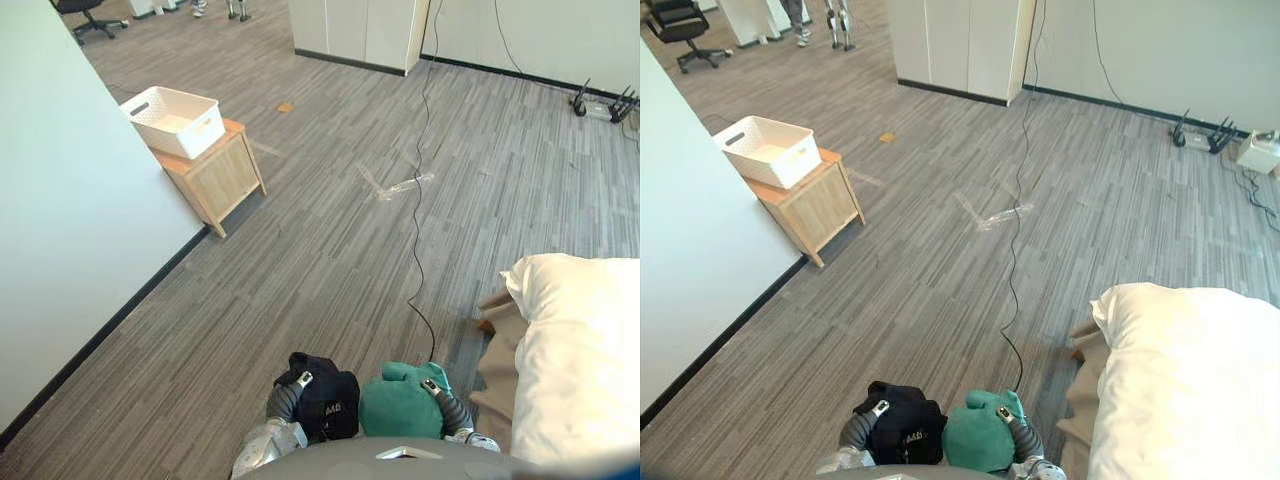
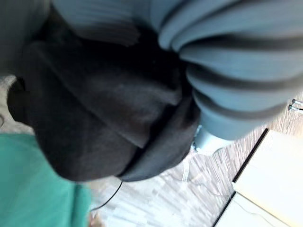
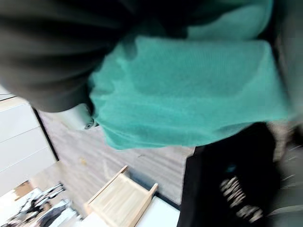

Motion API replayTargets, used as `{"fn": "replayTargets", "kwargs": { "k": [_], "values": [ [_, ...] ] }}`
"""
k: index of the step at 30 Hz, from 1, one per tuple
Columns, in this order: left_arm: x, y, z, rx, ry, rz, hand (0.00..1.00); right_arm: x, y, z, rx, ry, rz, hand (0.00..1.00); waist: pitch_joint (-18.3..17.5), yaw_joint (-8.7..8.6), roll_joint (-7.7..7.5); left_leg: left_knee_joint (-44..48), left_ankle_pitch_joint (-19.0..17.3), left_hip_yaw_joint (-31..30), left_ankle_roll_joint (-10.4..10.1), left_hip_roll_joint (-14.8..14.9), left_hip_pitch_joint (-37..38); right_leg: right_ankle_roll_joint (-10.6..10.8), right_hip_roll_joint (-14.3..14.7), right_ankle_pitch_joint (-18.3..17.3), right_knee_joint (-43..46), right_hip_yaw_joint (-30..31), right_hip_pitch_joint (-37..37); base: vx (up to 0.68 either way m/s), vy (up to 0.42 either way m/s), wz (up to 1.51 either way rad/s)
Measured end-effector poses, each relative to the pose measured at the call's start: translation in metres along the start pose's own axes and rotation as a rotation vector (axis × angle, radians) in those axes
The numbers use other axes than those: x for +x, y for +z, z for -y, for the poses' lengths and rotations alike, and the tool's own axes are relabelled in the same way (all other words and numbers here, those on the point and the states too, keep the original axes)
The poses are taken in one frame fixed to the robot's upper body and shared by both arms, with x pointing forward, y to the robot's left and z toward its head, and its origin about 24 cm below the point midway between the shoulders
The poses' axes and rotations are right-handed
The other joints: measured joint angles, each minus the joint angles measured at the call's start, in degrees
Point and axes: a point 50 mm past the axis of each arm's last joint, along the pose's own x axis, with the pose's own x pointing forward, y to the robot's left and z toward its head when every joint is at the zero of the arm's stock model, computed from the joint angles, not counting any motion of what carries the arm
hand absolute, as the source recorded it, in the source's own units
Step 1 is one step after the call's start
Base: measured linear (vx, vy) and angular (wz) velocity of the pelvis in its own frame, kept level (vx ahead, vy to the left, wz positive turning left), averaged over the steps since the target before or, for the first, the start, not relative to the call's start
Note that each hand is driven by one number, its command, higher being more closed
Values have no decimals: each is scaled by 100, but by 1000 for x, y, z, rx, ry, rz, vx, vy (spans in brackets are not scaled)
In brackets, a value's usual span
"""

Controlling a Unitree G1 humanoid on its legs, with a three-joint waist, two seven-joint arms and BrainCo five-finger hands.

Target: Tidy the bed and pick cloth on bed and put in laundry

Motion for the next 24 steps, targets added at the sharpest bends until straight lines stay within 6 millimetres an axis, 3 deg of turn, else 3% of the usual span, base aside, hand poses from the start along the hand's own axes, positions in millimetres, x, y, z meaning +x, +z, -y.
{"fn": "replayTargets", "kwargs": {
  "k": [1,2,3,4,5,6,7,9,11,12,14,16,18,19,20,21,22,23,24],
  "values": [
    [4,5,-1,4,1,12,100,-2,2,5,-6,-10,2,100,117,-2,36,868,89,67,-36,184,-396,12,24,-22,92,-44,39,55,-76,8],
    [9,12,-3,-4,16,33,100,-3,7,12,-26,-14,10,100,364,8,130,1910,429,20,-38,403,-744,-29,96,-139,103,-104,324,78,-76,9],
    [9,14,-4,-4,22,34,100,-3,8,13,-26,-13,12,100,457,4,72,2189,608,-11,-43,412,-825,-48,80,-185,108,-116,439,109,-48,17],
    [9,13,-6,-6,26,32,100,-2,10,12,-25,-9,23,100,489,4,68,2489,528,-35,-37,369,-947,-85,70,-246,113,-115,567,103,-30,9],
    [9,13,-5,-9,22,30,100,-2,13,16,-23,-17,33,100,513,10,113,2479,123,-51,-6,318,-967,-153,75,-393,120,-81,707,166,-7,-1],
    [9,12,-5,-10,15,21,100,-1,16,17,-19,-20,38,100,523,8,131,2182,-174,-9,-1,196,-979,-163,69,-475,121,-23,819,199,15,-13],
    [9,12,-5,-12,11,23,100,0,17,16,-20,-17,36,100,521,30,127,1894,-241,66,-12,138,-978,-167,55,-506,117,16,837,286,76,-29],
    [9,12,-3,-20,5,27,100,1,19,13,-31,2,30,100,520,106,119,458,-63,246,-42,-67,-928,-113,16,-488,24,71,877,272,101,-39],
    [8,11,-1,-29,3,31,100,0,16,13,-26,16,18,100,508,231,157,-1367,916,230,63,-239,-747,-9,109,-504,-214,283,1103,350,181,-57],
    [8,12,-1,-33,6,36,100,-1,14,13,-25,20,9,100,509,302,124,-1395,1149,267,346,-262,-700,15,92,-517,-273,387,1177,406,204,-52],
    [12,20,-2,-38,11,62,100,2,10,5,-34,67,-5,100,414,284,-120,-1230,745,456,742,-461,-678,210,-169,-350,-169,535,1117,464,209,-20],
    [13,22,-1,-37,12,68,100,2,9,4,-45,76,-15,100,360,318,-236,-1145,559,555,898,-558,-610,261,-333,-313,302,665,947,415,208,-7],
    [13,21,-1,-37,15,65,100,3,9,2,-56,81,-18,100,303,311,-315,-1150,288,574,943,-708,-363,522,-530,-165,1574,766,506,411,221,-1],
    [12,20,-2,-33,15,64,100,3,9,1,-56,86,-21,100,265,305,-389,-1221,107,555,992,-830,-125,966,-719,255,2719,820,49,414,213,10],
    [11,19,-3,-23,19,58,100,4,8,-1,-52,89,-25,100,246,289,-412,-1344,-72,439,971,-937,173,1108,-912,913,3835,811,-464,424,203,12],
    [11,18,-4,-21,23,54,100,4,7,-2,-51,90,-26,100,252,287,-403,-1395,-137,384,944,-965,324,1022,-1004,901,4362,757,-715,422,179,11],
    [9,15,-5,-20,37,42,100,3,6,-2,-52,89,-29,100,263,264,-359,-1521,-207,324,909,-975,580,733,-1100,730,4933,623,-1035,519,185,10],
    [5,9,-6,-22,49,23,100,4,10,-4,-55,92,-3,100,291,164,-256,-1734,-279,207,895,-959,981,461,-1154,414,5259,322,-1412,521,166,26],
    [3,5,-8,-23,58,7,100,5,15,-7,-60,104,23,100,302,85,-216,-1889,-346,50,885,-913,1286,348,-1106,144,5153,80,-1732,450,106,36]
  ]
}}
